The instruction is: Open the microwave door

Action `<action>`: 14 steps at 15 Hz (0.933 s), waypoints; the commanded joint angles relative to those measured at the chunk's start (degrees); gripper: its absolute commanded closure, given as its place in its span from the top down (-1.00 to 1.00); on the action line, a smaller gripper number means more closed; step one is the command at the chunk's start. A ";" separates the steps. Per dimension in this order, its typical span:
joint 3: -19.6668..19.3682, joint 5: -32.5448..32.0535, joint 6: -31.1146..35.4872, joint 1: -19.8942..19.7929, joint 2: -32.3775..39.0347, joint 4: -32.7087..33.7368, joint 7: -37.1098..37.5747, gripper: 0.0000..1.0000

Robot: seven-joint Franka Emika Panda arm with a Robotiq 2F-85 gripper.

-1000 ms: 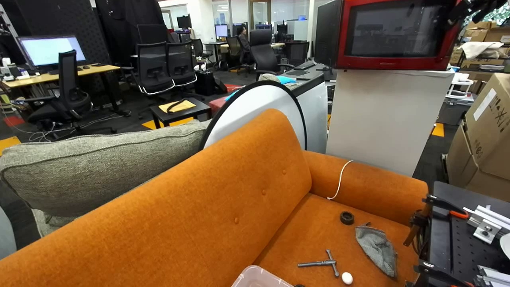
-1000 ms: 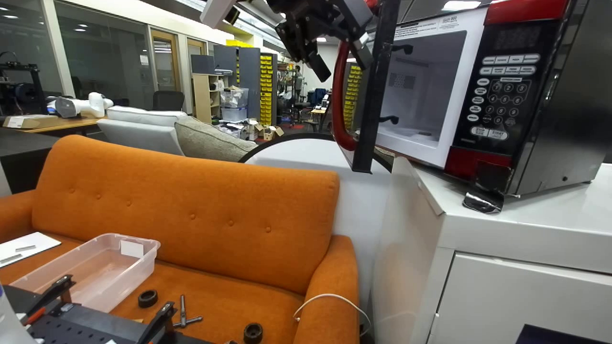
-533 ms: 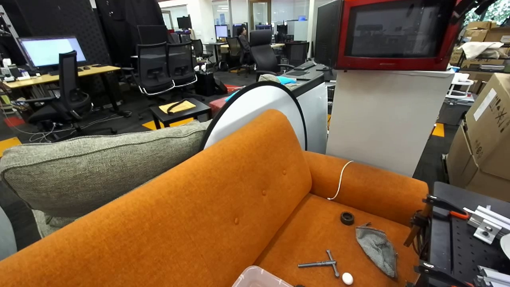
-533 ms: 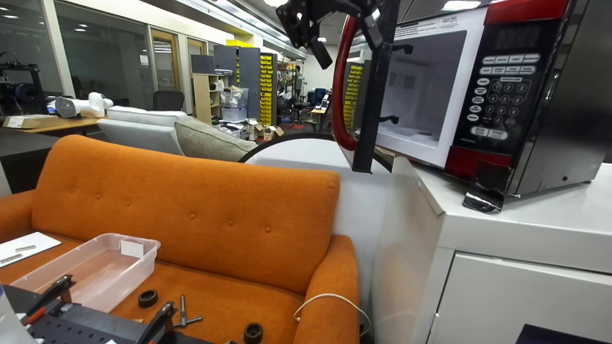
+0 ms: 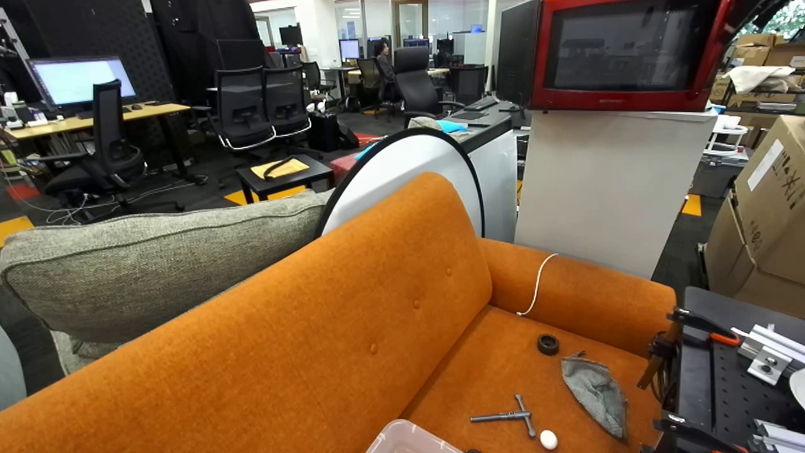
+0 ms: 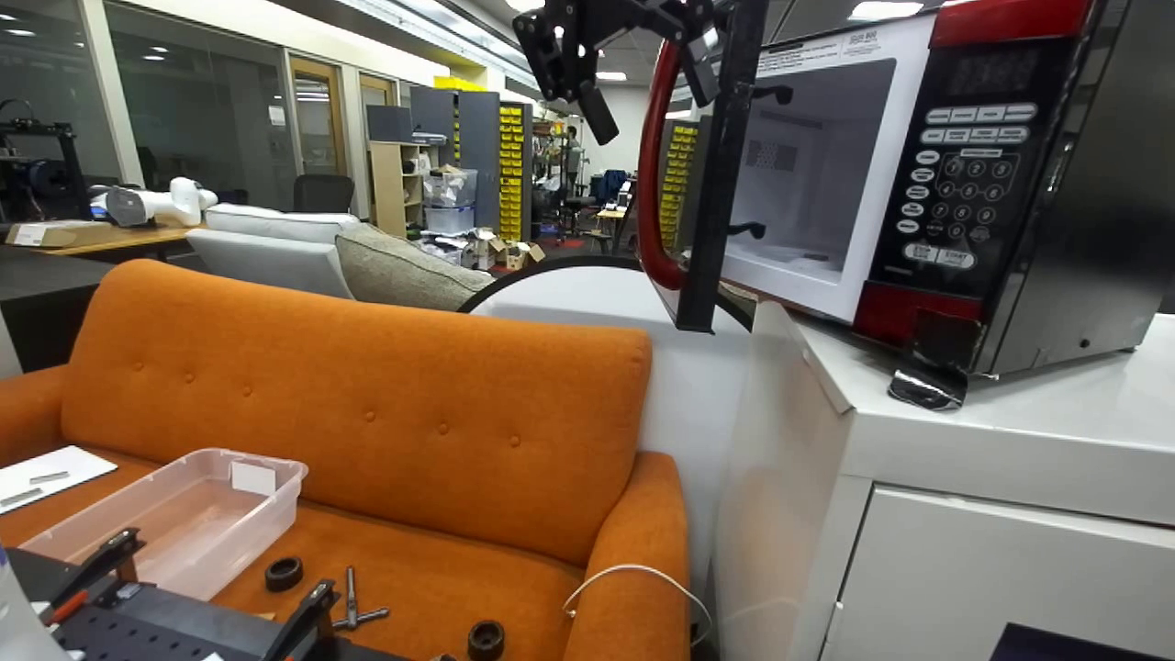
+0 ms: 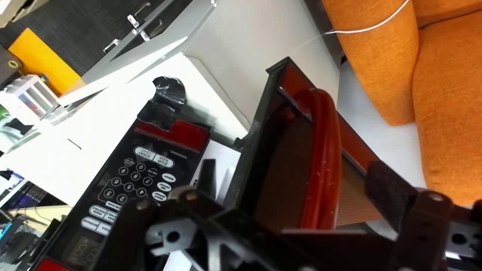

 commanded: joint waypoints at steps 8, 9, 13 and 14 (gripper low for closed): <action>-2.39 -0.58 -7.66 2.16 -3.20 -0.02 -5.19 1.00; -3.02 -0.85 -10.69 2.39 -4.08 0.06 -7.12 1.00; -5.76 -1.60 -21.61 4.18 -7.09 0.73 -13.53 1.00; -5.96 -2.49 -23.24 4.48 -7.41 0.71 -13.88 1.00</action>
